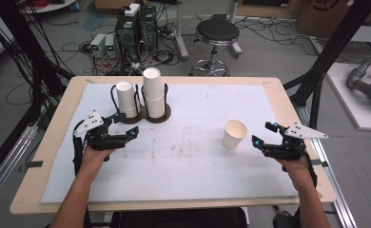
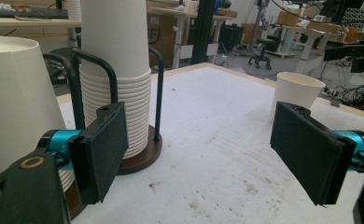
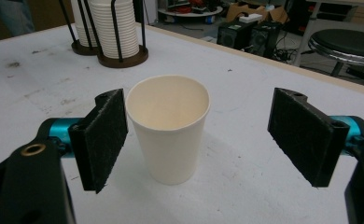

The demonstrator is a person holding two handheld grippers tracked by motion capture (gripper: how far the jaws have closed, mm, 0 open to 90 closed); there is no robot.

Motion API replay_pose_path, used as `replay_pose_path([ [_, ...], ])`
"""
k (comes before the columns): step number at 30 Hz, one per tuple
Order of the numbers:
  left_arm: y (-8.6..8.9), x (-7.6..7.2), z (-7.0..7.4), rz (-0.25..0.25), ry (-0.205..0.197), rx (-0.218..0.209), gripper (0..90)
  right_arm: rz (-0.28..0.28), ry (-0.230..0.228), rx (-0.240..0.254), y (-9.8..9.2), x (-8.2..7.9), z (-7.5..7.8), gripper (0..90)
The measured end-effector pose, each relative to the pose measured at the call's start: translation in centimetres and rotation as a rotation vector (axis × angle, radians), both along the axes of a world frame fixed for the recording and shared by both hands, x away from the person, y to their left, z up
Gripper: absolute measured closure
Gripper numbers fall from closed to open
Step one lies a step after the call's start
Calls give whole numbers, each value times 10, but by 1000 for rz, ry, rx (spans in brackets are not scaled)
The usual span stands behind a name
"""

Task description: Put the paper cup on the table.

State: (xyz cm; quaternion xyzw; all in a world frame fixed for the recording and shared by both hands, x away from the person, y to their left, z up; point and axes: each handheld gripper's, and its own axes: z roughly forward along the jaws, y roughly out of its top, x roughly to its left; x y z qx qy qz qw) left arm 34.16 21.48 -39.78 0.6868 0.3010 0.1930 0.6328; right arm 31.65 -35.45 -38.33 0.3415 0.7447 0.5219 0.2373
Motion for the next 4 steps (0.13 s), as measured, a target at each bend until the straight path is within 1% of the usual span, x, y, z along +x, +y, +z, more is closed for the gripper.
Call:
replay_pose_path([
  [4, 0, 1, 0, 0, 1, -1, 193, -7, 1, 4, -1, 0, 0, 205],
])
